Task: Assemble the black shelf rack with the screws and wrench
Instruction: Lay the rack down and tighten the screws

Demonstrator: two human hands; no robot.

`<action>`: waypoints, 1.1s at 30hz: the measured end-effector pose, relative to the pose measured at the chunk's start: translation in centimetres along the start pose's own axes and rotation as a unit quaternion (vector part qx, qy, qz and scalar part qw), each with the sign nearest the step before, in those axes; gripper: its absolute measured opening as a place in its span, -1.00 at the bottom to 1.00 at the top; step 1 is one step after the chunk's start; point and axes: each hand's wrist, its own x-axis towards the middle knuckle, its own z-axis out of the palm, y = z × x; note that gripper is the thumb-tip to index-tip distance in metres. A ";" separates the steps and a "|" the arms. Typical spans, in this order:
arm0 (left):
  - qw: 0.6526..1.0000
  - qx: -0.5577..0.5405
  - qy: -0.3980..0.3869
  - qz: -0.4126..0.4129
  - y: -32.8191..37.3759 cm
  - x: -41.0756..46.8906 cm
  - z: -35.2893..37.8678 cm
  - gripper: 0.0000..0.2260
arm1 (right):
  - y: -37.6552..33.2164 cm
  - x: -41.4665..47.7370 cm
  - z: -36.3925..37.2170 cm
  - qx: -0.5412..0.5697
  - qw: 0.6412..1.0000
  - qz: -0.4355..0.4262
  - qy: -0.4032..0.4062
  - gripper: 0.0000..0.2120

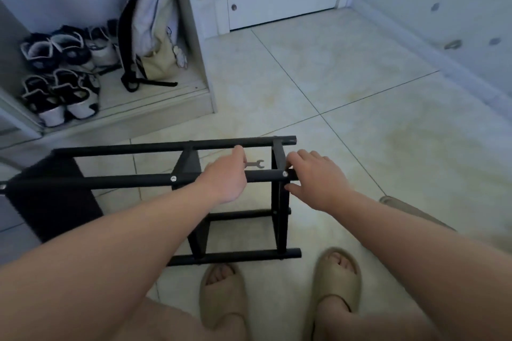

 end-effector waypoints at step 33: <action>0.995 0.018 -0.085 -0.056 0.2 -22.7 10.3 -0.91 | -8.8 -22.7 4.6 0.057 0.982 0.089 -0.159 -0.35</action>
